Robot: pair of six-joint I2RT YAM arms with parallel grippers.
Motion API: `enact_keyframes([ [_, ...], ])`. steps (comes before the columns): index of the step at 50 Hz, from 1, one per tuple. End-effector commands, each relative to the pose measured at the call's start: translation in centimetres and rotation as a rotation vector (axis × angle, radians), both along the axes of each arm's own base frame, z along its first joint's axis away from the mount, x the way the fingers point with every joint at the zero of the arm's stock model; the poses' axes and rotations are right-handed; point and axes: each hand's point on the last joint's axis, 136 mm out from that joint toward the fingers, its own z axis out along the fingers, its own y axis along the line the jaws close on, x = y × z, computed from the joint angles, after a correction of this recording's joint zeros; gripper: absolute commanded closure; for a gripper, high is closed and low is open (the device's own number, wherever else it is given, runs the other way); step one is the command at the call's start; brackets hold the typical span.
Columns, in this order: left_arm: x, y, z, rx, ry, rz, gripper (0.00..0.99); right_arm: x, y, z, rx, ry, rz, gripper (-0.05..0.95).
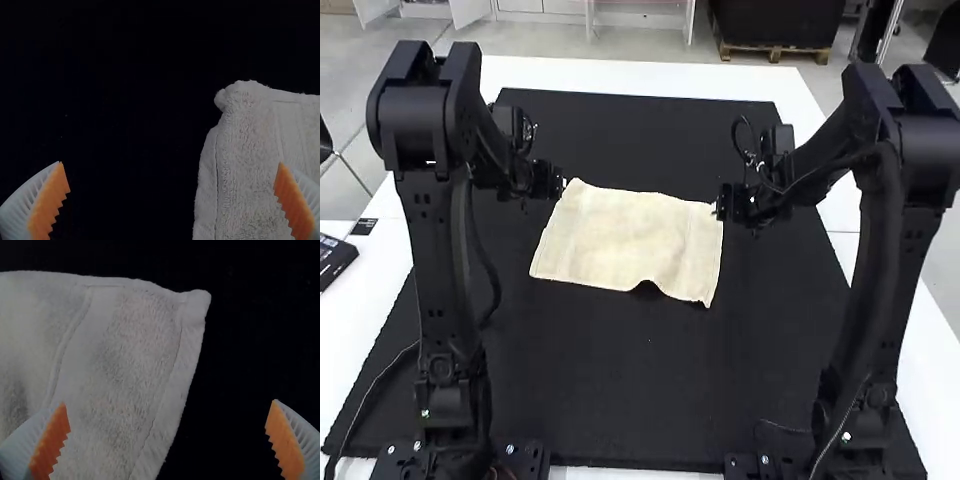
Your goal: Fold the towel.
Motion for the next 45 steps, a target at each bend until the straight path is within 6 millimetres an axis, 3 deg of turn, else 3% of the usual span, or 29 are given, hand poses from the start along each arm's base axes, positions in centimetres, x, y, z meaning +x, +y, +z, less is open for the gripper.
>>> enact_keyframes([
  [1,1.4,-1.1,1.0,0.011,-0.035,-0.047,0.036,0.9,1.0,0.5,0.03,-0.013,0.021,-0.01],
  [13,2.1,-2.8,-0.3,0.014,0.017,-0.099,0.036,1.6,1.8,0.3,0.033,-0.012,0.034,-0.01],
  [34,2.1,-2.5,-2.0,0.025,0.043,-0.102,0.036,2.5,2.0,-1.2,0.029,0.007,0.036,-0.01],
  [45,2.2,-2.5,-2.3,0.029,0.044,-0.104,0.048,2.1,3.2,-1.7,0.027,0.018,0.063,-0.01],
])
